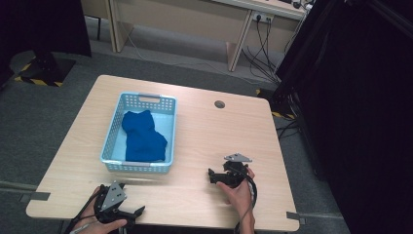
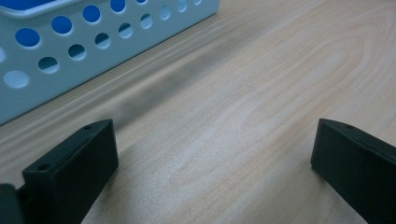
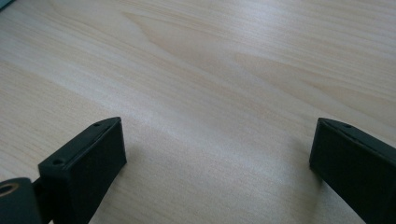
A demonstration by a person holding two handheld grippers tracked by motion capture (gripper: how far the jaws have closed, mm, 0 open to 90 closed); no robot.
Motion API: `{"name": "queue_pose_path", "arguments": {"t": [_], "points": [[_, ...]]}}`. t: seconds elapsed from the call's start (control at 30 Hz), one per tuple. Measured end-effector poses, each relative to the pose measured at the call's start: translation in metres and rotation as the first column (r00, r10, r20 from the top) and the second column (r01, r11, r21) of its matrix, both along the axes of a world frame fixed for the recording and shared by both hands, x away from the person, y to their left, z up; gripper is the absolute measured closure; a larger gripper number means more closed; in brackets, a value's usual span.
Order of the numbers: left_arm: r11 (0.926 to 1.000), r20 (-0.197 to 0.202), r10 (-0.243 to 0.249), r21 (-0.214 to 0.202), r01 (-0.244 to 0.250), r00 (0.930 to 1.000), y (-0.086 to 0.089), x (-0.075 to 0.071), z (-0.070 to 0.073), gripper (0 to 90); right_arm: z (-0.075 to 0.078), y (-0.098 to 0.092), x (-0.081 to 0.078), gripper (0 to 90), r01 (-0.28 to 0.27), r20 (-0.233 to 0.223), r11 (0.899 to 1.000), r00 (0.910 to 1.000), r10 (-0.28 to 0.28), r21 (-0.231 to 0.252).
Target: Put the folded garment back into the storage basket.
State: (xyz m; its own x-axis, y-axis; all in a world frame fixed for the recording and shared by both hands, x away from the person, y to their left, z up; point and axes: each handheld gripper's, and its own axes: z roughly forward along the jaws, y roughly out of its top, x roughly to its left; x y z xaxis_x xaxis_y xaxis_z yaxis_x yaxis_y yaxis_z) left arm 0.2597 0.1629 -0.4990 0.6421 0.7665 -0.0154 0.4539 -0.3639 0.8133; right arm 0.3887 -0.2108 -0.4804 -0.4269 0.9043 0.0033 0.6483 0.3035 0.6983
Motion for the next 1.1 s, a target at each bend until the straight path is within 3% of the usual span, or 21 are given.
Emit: {"name": "queue_pose_path", "arguments": {"t": [1.1], "points": [[1.0,0.0,0.0,0.0,0.0,1.0,0.0,0.0,0.0,0.0,0.0,-0.011,-0.022,4.0,0.018,0.001,1.0,0.9998,-0.018,-0.002]]}}
